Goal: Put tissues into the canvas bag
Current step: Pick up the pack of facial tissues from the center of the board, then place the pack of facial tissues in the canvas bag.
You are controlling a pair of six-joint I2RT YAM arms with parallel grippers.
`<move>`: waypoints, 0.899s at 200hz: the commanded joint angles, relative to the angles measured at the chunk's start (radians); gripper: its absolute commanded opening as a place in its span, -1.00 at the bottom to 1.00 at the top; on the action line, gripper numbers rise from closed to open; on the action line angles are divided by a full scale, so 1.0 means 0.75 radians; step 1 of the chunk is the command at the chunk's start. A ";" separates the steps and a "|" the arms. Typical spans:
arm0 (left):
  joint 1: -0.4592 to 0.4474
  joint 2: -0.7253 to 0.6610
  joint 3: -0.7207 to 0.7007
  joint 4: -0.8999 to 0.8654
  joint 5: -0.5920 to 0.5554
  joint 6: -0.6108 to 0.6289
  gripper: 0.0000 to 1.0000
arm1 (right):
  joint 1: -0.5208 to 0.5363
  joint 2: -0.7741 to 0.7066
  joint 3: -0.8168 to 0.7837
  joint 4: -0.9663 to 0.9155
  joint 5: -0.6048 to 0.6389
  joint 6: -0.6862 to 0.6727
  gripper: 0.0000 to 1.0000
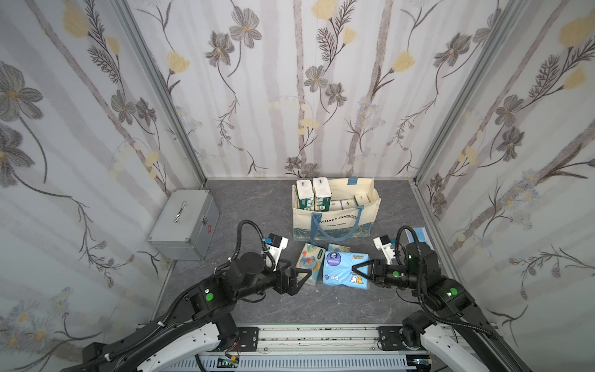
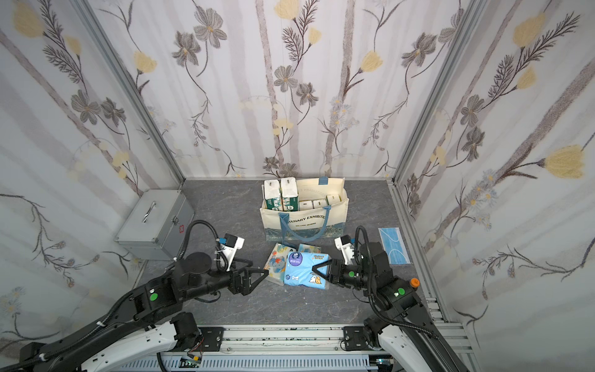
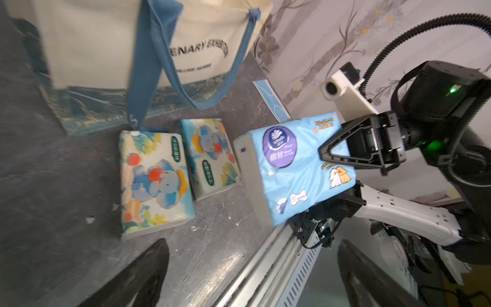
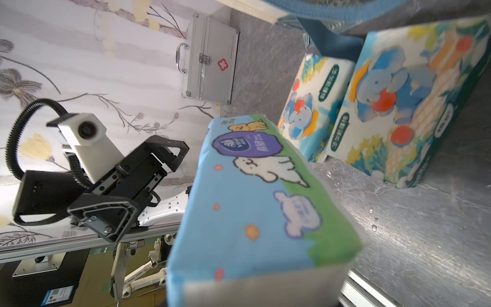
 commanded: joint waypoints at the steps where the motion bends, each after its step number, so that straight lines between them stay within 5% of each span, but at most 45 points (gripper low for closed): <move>1: 0.002 -0.181 0.016 -0.336 -0.312 0.019 1.00 | -0.049 0.132 0.357 -0.353 0.091 -0.329 -0.15; 42: -0.004 -0.500 -0.049 -0.339 -0.419 0.035 1.00 | -0.057 0.466 1.036 -0.668 0.543 -0.593 -0.16; 78: 0.001 -0.520 -0.062 -0.292 -0.416 0.094 1.00 | -0.068 0.764 1.395 -0.719 0.766 -0.660 -0.12; 180: 0.005 -0.488 -0.047 -0.288 -0.313 0.126 1.00 | -0.098 1.585 2.113 -0.867 0.649 -0.658 -0.15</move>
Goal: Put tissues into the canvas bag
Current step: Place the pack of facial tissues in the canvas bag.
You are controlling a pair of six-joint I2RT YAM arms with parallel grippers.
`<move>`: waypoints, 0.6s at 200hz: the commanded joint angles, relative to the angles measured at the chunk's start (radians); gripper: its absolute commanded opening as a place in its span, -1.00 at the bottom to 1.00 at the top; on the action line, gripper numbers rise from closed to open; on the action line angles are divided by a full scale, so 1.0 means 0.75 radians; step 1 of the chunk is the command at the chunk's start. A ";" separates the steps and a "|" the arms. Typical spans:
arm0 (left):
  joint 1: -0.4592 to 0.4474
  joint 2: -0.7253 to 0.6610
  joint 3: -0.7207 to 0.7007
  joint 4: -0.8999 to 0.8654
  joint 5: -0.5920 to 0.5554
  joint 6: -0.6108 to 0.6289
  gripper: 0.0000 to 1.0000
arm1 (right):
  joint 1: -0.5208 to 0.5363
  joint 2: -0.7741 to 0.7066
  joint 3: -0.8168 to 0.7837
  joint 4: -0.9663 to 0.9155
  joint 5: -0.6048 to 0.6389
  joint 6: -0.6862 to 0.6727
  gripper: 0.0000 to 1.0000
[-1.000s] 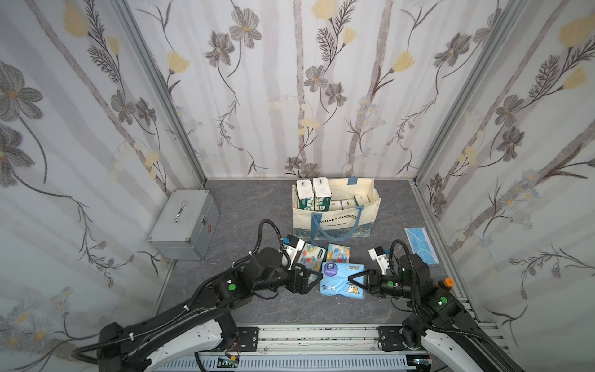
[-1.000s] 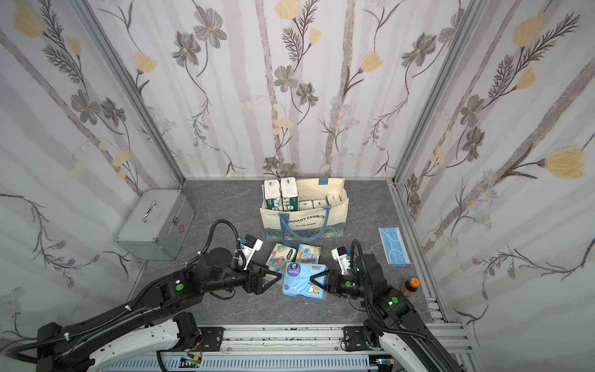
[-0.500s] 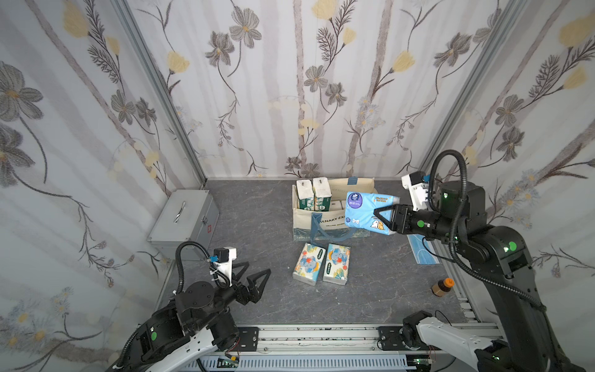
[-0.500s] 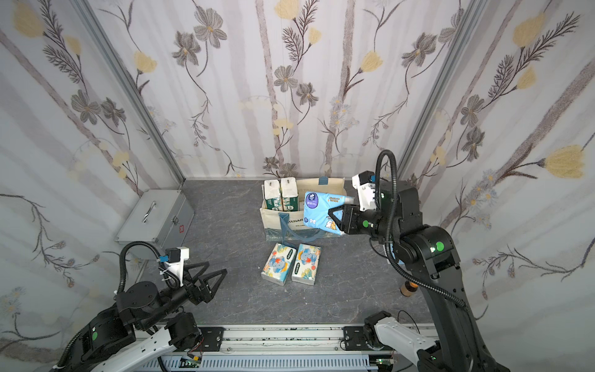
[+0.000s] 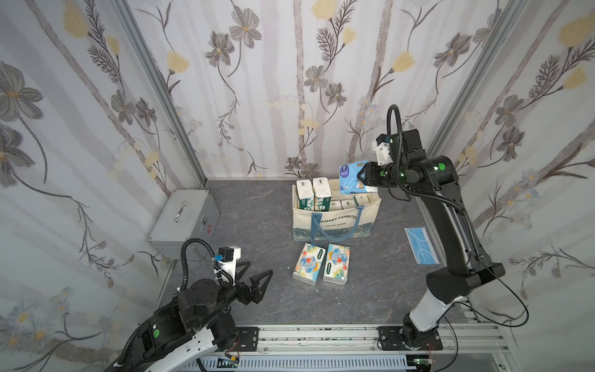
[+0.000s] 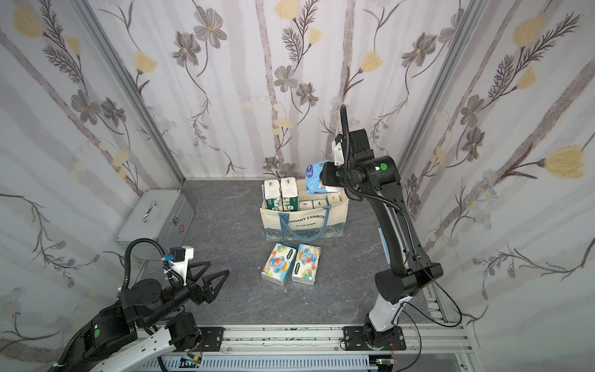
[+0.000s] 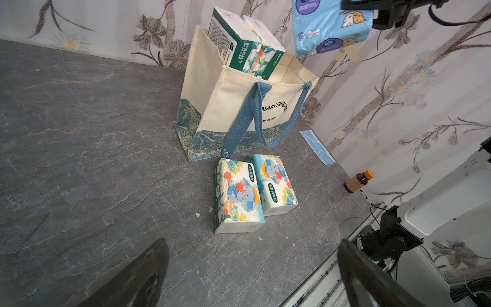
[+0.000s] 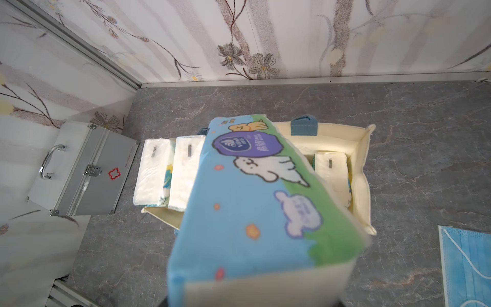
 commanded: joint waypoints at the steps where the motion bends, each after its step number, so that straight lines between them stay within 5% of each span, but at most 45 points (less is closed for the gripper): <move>1: 0.002 -0.016 -0.002 0.038 0.016 0.020 1.00 | 0.000 0.092 0.089 -0.072 -0.084 -0.006 -0.15; 120: 0.002 -0.058 -0.023 0.058 0.027 0.042 1.00 | 0.004 0.304 0.094 -0.085 -0.213 0.032 0.01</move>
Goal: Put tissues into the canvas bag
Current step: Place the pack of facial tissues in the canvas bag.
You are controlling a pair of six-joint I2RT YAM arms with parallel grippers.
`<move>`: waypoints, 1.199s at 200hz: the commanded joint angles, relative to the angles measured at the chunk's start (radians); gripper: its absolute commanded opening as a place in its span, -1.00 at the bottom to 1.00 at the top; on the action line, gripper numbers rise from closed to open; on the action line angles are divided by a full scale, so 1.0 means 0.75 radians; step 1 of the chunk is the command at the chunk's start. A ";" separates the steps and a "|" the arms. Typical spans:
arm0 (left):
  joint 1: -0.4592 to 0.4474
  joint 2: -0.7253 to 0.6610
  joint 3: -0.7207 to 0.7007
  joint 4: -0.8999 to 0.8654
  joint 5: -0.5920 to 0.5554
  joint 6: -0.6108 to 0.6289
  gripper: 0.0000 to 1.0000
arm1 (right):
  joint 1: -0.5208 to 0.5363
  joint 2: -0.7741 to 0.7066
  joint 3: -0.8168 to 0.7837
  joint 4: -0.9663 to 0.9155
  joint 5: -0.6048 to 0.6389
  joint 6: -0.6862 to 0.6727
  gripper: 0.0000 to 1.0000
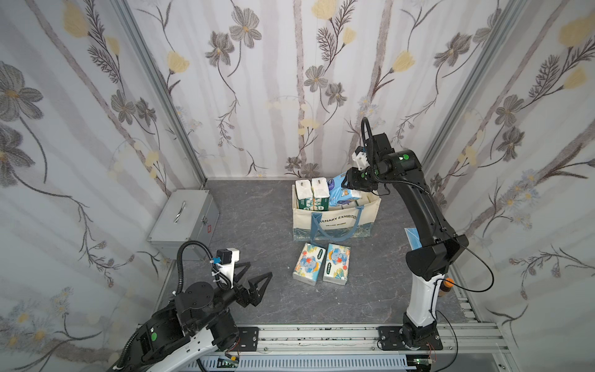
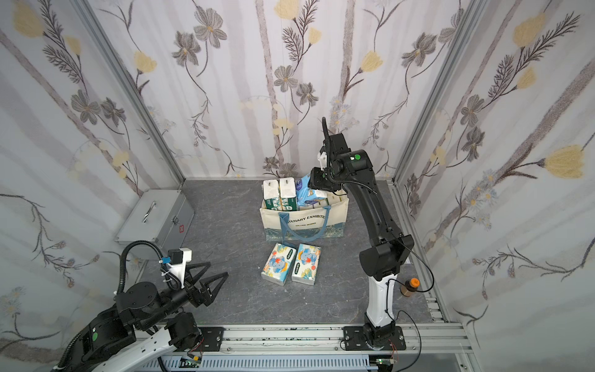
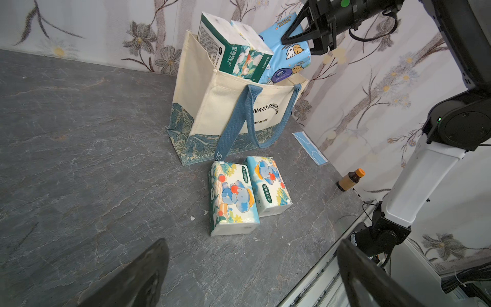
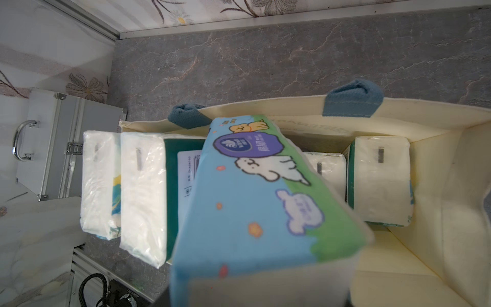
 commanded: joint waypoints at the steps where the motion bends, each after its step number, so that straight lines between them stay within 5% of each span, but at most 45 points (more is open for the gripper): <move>1: 0.001 -0.001 -0.002 0.043 -0.006 0.013 1.00 | 0.004 0.021 0.014 0.001 -0.066 0.009 0.01; 74: 0.001 -0.002 0.008 0.024 -0.030 0.004 1.00 | 0.007 0.087 0.027 0.019 -0.096 0.029 0.13; 153: 0.001 -0.001 0.009 0.024 -0.018 0.001 1.00 | 0.007 0.128 0.027 0.093 -0.259 0.102 0.62; 240: 0.001 -0.002 0.006 0.026 -0.012 0.003 1.00 | 0.005 0.096 0.027 0.185 -0.424 0.162 0.69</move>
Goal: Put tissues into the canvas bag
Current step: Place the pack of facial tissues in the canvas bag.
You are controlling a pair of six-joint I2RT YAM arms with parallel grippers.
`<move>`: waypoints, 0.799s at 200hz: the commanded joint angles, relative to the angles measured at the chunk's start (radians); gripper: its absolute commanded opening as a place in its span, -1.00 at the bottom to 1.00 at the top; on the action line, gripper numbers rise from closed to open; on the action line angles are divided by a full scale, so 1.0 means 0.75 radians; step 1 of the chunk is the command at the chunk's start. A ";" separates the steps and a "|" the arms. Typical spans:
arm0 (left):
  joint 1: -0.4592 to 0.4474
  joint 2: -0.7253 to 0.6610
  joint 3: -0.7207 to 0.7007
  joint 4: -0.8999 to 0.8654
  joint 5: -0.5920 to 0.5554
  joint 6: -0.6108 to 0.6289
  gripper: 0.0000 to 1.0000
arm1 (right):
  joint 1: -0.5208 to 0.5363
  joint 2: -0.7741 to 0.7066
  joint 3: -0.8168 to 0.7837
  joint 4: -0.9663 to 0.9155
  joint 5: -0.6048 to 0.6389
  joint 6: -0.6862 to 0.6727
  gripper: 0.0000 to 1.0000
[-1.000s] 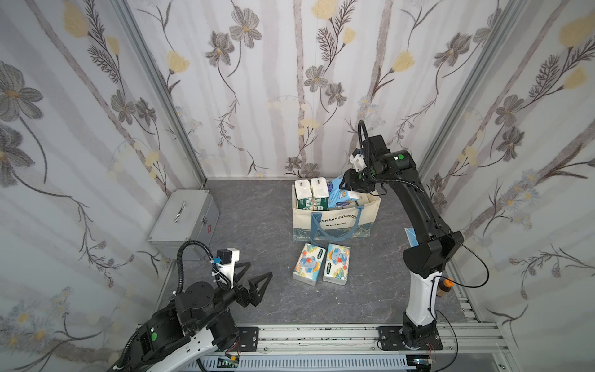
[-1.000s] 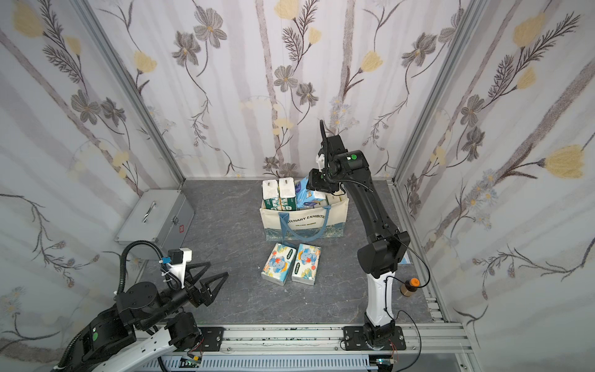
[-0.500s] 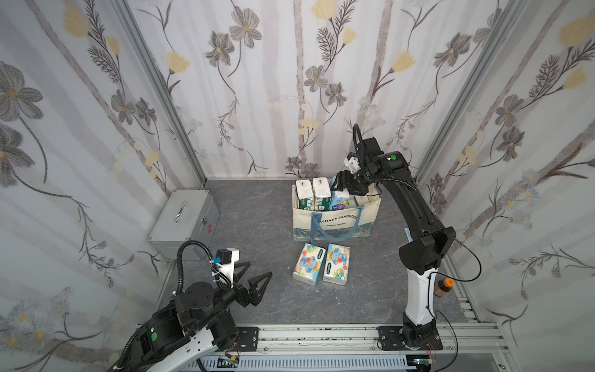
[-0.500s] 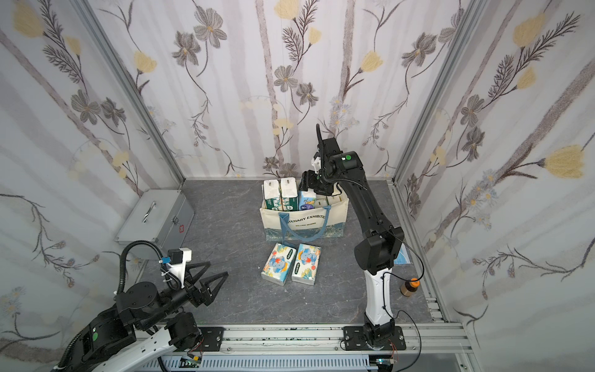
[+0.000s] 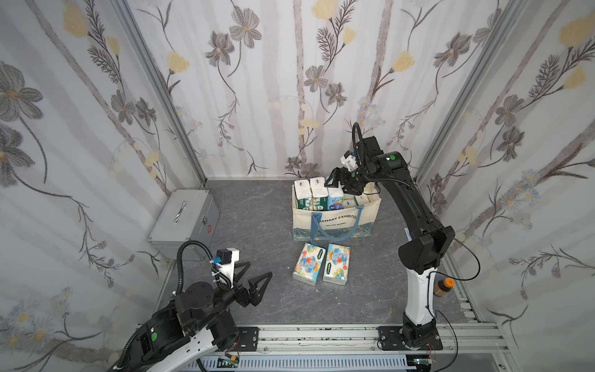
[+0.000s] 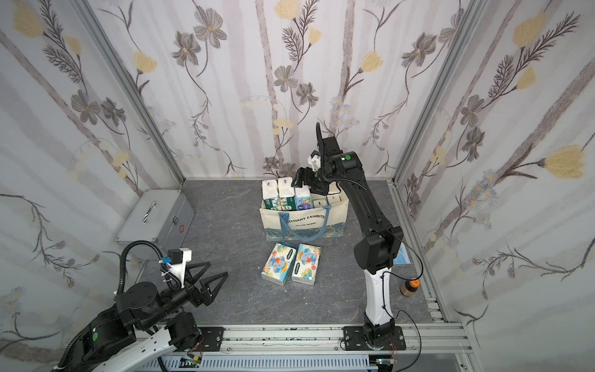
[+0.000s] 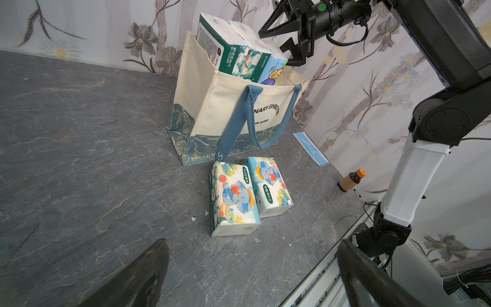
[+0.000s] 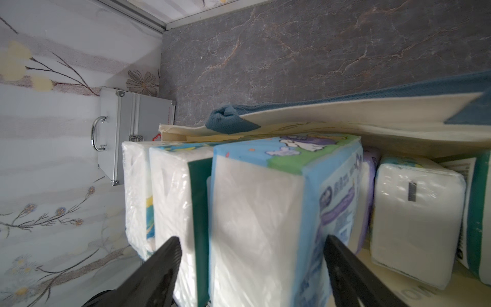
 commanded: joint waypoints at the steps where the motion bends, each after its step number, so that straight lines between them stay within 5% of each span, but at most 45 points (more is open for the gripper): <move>1: 0.001 -0.002 0.008 0.024 -0.007 -0.001 1.00 | 0.000 -0.025 0.008 0.066 -0.096 0.026 0.69; 160: 0.001 0.033 0.009 0.024 -0.012 0.002 1.00 | -0.048 -0.156 -0.090 0.011 -0.036 -0.061 0.69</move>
